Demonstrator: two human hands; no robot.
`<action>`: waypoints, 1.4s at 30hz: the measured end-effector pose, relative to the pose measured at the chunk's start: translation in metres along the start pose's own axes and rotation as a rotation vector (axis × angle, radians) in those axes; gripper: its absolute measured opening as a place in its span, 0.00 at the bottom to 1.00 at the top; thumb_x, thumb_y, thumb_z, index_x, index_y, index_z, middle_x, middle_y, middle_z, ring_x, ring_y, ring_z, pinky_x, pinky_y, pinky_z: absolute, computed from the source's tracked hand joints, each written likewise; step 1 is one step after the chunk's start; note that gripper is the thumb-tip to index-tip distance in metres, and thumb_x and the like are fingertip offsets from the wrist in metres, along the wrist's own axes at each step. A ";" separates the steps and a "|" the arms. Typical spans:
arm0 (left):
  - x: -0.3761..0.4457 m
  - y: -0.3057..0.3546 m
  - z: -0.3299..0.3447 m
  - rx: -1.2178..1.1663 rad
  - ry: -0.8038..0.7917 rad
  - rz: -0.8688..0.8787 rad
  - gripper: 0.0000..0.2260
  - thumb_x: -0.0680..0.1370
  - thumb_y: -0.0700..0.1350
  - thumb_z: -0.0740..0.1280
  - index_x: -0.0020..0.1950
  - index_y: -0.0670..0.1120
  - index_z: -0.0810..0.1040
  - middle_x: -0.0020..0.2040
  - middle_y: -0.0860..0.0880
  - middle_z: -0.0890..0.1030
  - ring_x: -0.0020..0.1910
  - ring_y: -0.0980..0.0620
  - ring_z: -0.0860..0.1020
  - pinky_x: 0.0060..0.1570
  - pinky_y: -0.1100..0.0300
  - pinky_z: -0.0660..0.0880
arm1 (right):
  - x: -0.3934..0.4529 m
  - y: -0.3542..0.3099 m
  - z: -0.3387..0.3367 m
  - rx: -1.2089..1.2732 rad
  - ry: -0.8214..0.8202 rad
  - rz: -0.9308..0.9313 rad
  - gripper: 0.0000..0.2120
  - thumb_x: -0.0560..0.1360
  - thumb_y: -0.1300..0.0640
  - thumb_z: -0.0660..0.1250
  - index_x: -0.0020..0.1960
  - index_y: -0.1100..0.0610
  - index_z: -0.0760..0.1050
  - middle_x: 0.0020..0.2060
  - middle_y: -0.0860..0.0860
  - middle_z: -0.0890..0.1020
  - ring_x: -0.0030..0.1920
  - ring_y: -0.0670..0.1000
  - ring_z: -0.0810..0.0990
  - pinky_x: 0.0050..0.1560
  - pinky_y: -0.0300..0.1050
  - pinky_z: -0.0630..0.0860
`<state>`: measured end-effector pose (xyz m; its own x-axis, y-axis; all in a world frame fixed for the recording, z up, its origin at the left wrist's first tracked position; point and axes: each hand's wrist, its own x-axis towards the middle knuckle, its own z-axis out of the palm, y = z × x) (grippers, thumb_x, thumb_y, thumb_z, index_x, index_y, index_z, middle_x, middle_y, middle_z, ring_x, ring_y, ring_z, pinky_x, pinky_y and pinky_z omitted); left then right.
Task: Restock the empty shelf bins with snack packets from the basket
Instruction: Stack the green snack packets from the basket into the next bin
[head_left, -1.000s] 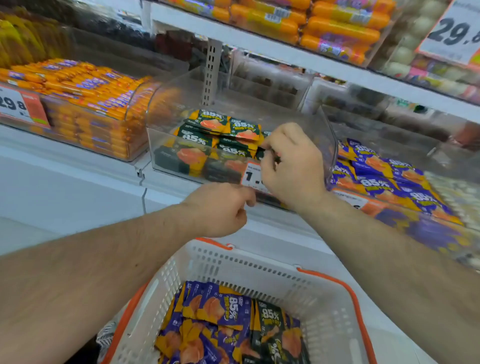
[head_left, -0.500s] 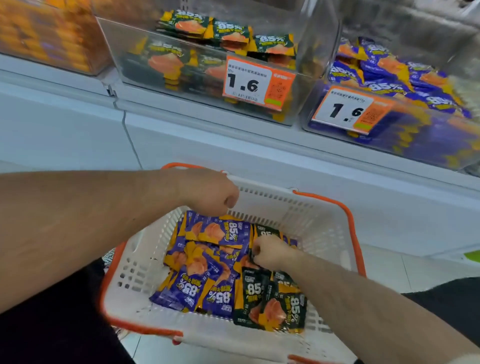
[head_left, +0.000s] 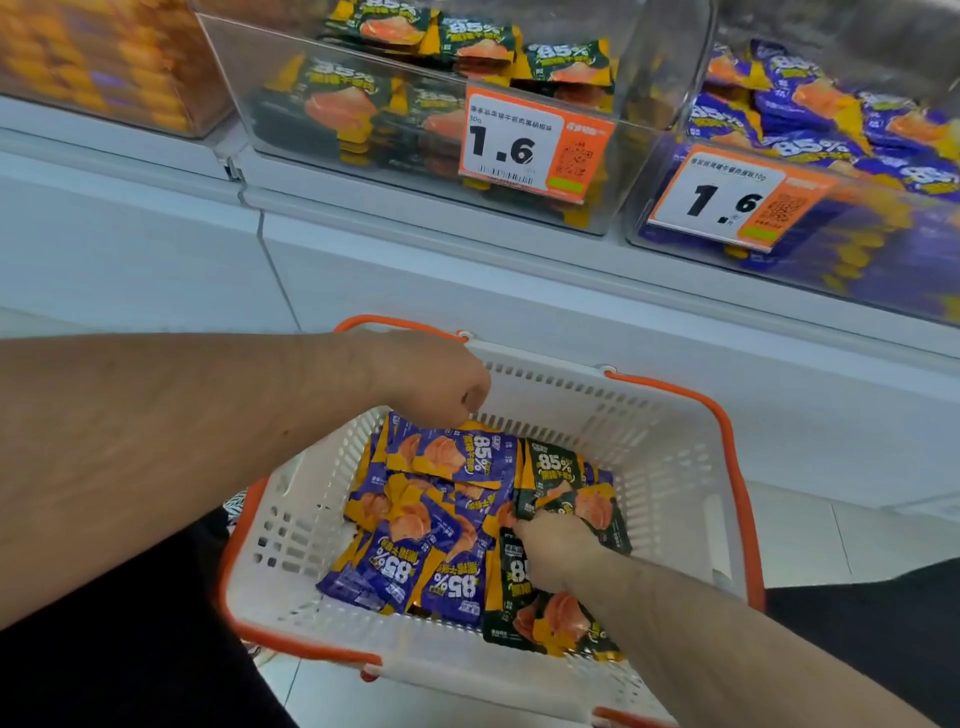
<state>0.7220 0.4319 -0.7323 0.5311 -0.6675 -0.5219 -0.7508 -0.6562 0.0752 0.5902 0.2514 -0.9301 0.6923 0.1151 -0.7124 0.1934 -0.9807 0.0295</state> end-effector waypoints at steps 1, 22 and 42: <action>-0.001 0.000 0.000 0.003 0.001 -0.001 0.12 0.80 0.47 0.59 0.61 0.54 0.77 0.63 0.50 0.78 0.48 0.52 0.76 0.47 0.57 0.77 | -0.002 -0.003 0.000 -0.021 0.005 -0.009 0.25 0.74 0.62 0.63 0.71 0.54 0.65 0.60 0.59 0.74 0.56 0.60 0.77 0.54 0.54 0.78; -0.019 -0.034 -0.027 -0.709 0.205 -0.081 0.20 0.73 0.50 0.73 0.62 0.47 0.73 0.55 0.51 0.80 0.53 0.49 0.79 0.54 0.54 0.76 | -0.074 0.014 -0.249 0.808 0.588 -0.295 0.05 0.79 0.61 0.64 0.47 0.52 0.72 0.27 0.39 0.75 0.31 0.47 0.71 0.38 0.44 0.69; -0.072 -0.090 -0.098 -1.351 1.156 -0.322 0.05 0.78 0.45 0.67 0.43 0.49 0.75 0.40 0.51 0.81 0.37 0.54 0.79 0.38 0.60 0.75 | -0.112 -0.035 -0.357 1.413 1.168 -0.303 0.14 0.71 0.71 0.70 0.52 0.56 0.81 0.41 0.47 0.84 0.37 0.49 0.79 0.31 0.36 0.76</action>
<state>0.7899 0.5042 -0.6187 0.9949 0.0355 0.0940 -0.0849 -0.2048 0.9751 0.7540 0.3290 -0.6014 0.9358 -0.2751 0.2207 0.1604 -0.2253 -0.9610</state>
